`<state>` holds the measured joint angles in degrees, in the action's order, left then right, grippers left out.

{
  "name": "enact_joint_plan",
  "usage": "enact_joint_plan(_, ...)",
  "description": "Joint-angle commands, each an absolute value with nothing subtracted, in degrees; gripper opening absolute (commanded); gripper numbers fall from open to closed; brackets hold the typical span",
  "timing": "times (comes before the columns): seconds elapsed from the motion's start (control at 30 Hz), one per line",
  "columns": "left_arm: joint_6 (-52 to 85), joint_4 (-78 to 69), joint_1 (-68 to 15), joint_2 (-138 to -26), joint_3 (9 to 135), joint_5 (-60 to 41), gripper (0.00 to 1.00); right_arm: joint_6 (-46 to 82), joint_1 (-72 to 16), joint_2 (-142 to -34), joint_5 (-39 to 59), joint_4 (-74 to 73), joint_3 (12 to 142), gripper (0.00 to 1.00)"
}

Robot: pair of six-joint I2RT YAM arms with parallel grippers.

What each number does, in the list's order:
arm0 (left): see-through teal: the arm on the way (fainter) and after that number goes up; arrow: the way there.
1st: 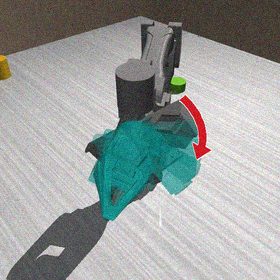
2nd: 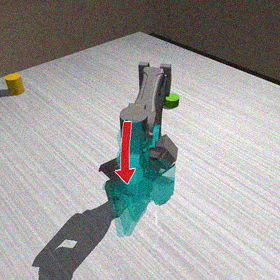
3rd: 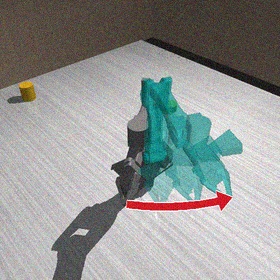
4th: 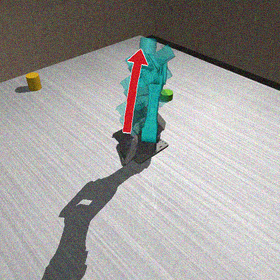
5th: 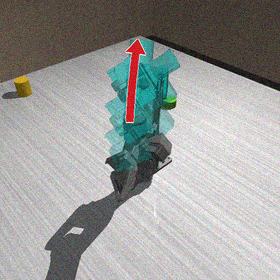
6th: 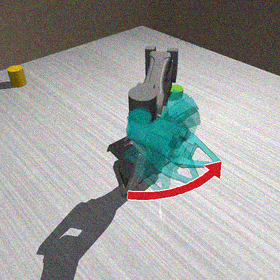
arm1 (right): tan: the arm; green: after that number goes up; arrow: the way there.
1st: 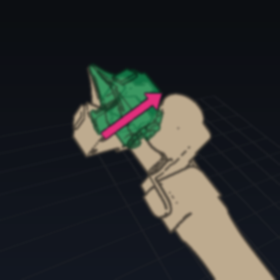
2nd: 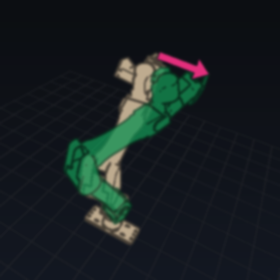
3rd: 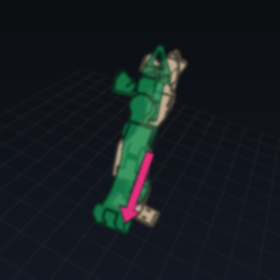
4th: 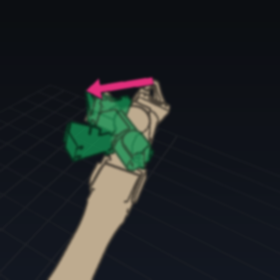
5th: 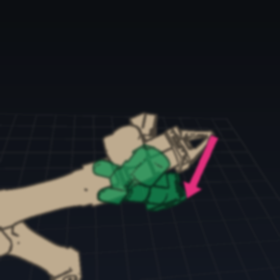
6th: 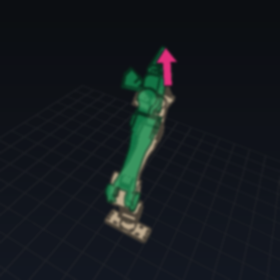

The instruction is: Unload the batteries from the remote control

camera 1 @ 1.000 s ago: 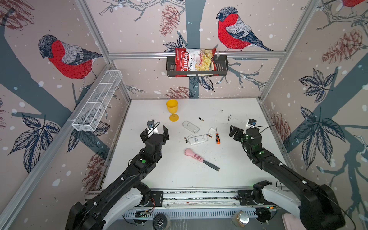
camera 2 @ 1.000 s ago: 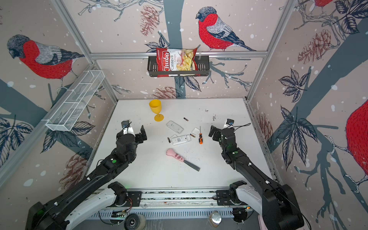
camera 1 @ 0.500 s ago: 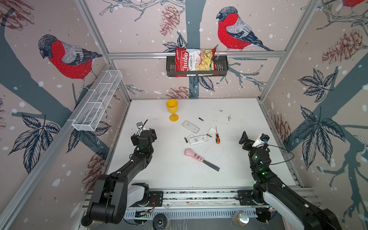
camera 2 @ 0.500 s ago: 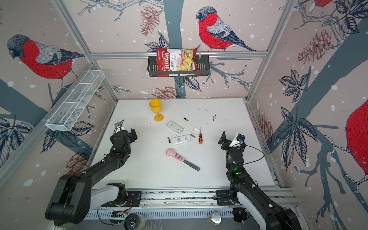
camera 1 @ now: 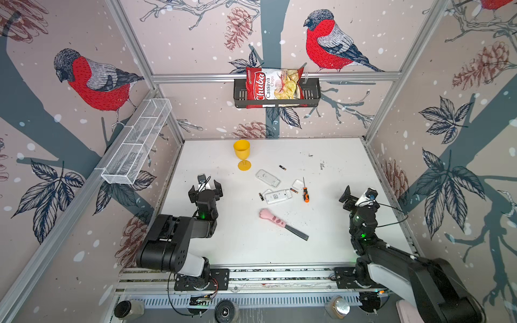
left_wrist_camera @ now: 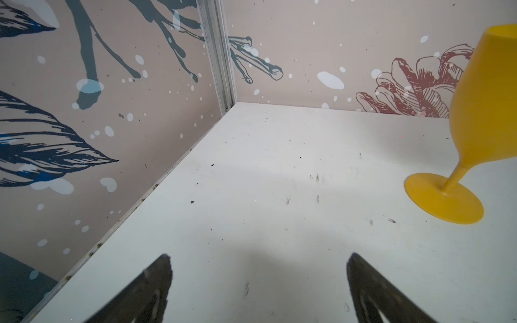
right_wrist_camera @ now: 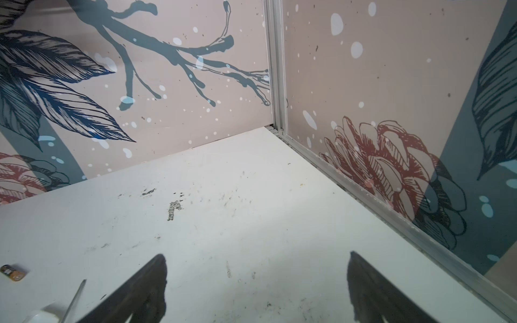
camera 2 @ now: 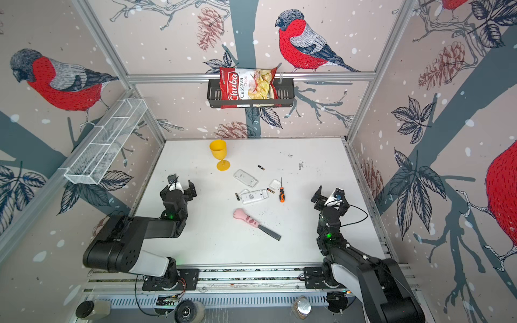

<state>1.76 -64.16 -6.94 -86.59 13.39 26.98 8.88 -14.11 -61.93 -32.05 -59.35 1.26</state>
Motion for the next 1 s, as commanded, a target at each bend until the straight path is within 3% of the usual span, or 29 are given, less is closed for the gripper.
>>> enact_joint_plan(0.0,0.38,-75.87,-6.93,-88.34,12.37,26.29,0.96,9.34,-13.59,-65.14,-34.21,-70.02,1.38,1.0)
enact_joint_plan(0.1,-0.73,-82.48,-7.5,-90.92,11.01,27.28,0.96,6.45,-13.49,-66.99,-33.9,-72.41,1.6,1.0)
enact_joint_plan(0.37,-0.53,-80.89,-7.55,-90.56,11.49,27.22,0.96,-4.13,-14.18,-84.9,-31.18,-103.06,-2.98,0.99)
enact_joint_plan(0.5,-0.59,-81.01,-7.54,-90.69,11.52,27.16,0.96,-4.24,-13.05,-87.82,-27.64,-100.4,-0.62,1.0)
enact_joint_plan(0.67,-0.57,-81.21,-7.56,-90.58,11.46,27.17,0.97,1.42,-7.2,-86.01,-20.46,-77.32,9.01,1.0)
enact_joint_plan(0.73,-0.62,-81.28,-7.56,-90.62,11.42,27.13,0.97,4.1,-1.88,-86.61,-11.3,-68.14,13.92,1.0)
enact_joint_plan(0.97,-0.62,-81.21,-7.49,-90.62,11.48,27.14,0.97,4.34,-1.85,-86.1,-10.74,-68.26,13.62,0.99)
